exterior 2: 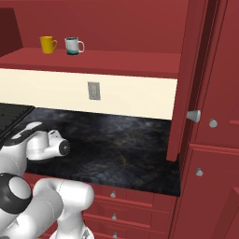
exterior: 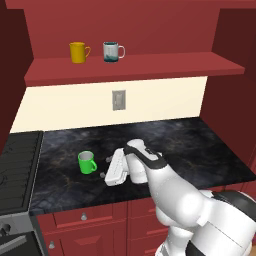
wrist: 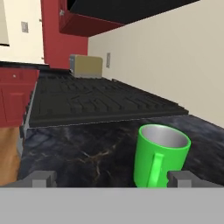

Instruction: Pick the mug on the counter and place it in the cabinet with the handle facing the right, like the mugs already inside.

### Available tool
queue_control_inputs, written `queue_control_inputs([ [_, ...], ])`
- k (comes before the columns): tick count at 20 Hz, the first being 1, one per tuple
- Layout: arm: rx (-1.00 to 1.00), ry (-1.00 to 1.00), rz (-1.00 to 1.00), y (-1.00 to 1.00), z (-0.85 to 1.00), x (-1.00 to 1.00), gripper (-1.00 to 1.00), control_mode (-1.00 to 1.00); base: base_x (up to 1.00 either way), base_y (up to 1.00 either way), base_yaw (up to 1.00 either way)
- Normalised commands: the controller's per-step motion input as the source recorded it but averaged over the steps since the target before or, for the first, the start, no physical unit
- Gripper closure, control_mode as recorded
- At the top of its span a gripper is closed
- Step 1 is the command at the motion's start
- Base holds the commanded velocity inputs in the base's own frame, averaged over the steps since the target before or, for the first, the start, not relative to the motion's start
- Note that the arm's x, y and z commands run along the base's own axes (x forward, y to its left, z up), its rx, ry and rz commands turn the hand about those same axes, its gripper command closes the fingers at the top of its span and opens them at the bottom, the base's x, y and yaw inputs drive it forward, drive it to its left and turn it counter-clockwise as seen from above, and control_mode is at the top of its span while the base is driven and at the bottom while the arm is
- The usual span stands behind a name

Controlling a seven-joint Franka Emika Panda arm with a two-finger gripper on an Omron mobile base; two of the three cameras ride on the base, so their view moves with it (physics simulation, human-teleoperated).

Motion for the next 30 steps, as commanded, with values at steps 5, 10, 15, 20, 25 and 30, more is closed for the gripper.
queue_control_inputs([
  [5, 0.00, 0.00, 0.00, 0.09, 0.04, 0.03, -1.00, -1.00, 0.00, 0.00, 0.00],
  [10, 0.00, 0.02, 0.00, 0.00, 0.00, 0.15, -1.00, -1.00, 0.00, 0.00, 0.00],
  [15, 0.00, 0.03, 0.00, 0.00, 0.00, 0.19, -1.00, -1.00, 0.00, 0.00, 0.00],
  [20, 0.00, 0.03, 0.00, 0.00, -0.02, 0.15, -1.00, -1.00, 0.00, 0.00, 0.00],
  [25, 0.00, 0.02, 0.00, 0.00, -0.06, 0.09, -1.00, -1.00, 0.00, 0.00, 0.00],
  [30, 0.00, 0.01, 0.00, 0.04, -0.14, 0.00, -1.00, -1.00, 0.00, 0.00, 0.00],
])
